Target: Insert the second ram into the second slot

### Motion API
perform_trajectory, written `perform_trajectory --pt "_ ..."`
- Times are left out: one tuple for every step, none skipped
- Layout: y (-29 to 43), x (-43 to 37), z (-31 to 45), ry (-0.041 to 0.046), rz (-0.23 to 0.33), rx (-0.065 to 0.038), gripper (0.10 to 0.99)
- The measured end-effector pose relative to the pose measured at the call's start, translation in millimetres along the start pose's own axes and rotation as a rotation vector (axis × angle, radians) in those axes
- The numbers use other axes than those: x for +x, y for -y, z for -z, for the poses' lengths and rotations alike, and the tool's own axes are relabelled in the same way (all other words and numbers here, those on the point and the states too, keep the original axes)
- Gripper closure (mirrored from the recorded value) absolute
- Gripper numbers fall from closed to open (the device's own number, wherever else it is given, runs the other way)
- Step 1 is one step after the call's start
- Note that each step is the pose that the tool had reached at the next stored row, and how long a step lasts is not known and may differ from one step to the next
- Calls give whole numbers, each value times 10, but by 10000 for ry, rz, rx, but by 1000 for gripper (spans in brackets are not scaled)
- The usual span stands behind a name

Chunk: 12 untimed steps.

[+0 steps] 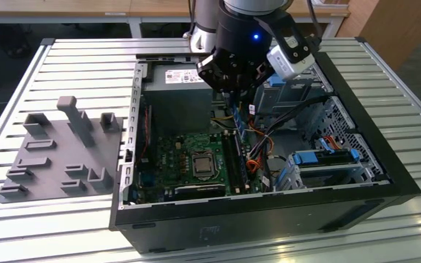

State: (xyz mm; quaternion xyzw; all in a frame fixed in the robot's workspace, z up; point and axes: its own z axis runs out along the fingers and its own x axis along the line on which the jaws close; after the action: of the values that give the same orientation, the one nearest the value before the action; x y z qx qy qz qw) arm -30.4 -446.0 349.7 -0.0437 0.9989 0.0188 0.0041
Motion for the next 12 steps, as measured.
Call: perform_trajectory --pt "2 0 -45 -10 -10 0 949" --pt "3 1 -85 -28 -15 -2 949" --pt "3 1 -87 -28 -15 -2 949" --pt "3 1 -88 -29 -15 -2 949" --pt "3 1 -91 -31 -16 -2 949" --pt "3 1 -92 -31 -15 -2 949" --pt "4 1 -102 -35 -16 -3 949" --pt "4 1 -113 -39 -17 -3 949" --pt "4 1 -115 -40 -17 -4 949" --pt "4 1 -116 -41 -17 -4 949" --pt "6 1 -118 -45 -17 -4 949" --pt "8 1 -120 -49 -18 -6 949"
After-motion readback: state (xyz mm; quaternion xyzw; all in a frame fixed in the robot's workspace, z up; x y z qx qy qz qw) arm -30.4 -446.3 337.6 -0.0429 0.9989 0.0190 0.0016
